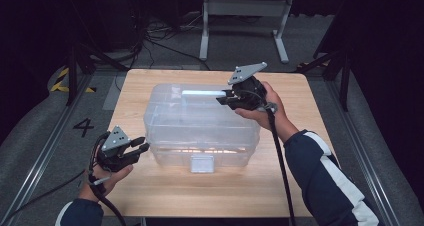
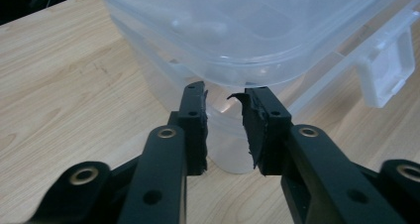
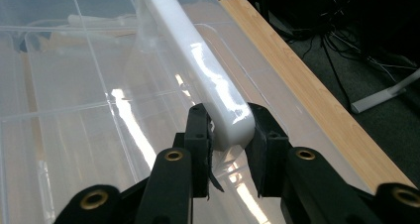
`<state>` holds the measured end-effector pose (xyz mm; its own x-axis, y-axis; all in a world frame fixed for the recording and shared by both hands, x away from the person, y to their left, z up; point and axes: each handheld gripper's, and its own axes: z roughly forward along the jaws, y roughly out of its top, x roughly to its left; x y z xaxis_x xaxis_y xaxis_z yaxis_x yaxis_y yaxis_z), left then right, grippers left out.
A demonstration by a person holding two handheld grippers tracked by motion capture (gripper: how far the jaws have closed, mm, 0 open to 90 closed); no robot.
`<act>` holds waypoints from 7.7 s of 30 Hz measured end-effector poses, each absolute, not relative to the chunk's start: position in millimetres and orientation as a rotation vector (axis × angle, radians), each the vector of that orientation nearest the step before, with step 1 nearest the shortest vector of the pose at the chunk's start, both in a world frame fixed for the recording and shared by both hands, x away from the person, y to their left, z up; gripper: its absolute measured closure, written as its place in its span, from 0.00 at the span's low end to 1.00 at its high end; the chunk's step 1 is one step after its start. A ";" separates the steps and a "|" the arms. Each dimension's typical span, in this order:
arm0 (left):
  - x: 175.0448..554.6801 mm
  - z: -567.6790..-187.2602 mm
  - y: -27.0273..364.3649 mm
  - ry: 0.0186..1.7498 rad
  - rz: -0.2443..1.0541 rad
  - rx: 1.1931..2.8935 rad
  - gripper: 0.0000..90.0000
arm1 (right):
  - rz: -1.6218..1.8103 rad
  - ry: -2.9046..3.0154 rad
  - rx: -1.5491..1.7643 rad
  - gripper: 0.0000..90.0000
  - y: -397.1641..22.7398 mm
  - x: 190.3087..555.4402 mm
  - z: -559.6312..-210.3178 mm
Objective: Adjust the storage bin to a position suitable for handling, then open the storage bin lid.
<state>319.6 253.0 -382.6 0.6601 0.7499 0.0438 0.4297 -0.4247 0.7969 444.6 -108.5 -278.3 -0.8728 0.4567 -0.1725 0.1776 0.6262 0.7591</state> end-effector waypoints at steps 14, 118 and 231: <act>321.9 -381.2 251.4 0.903 0.522 2.048 0.83 | 1.090 2.488 0.502 0.79 -107.2 445.9 -275.3; 292.1 -451.2 298.8 1.114 0.499 2.149 0.34 | 1.476 1.907 0.637 0.73 -219.7 390.3 -347.3; 303.2 -480.7 295.6 1.096 0.443 2.159 0.26 | 1.214 1.762 0.924 0.94 -182.6 497.7 -292.1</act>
<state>303.2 295.6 -480.7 0.5902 0.8073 0.0007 0.5809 -0.4253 0.6941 497.7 -182.6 -292.1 -0.4237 0.8836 -0.1993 0.1287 0.2765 0.9524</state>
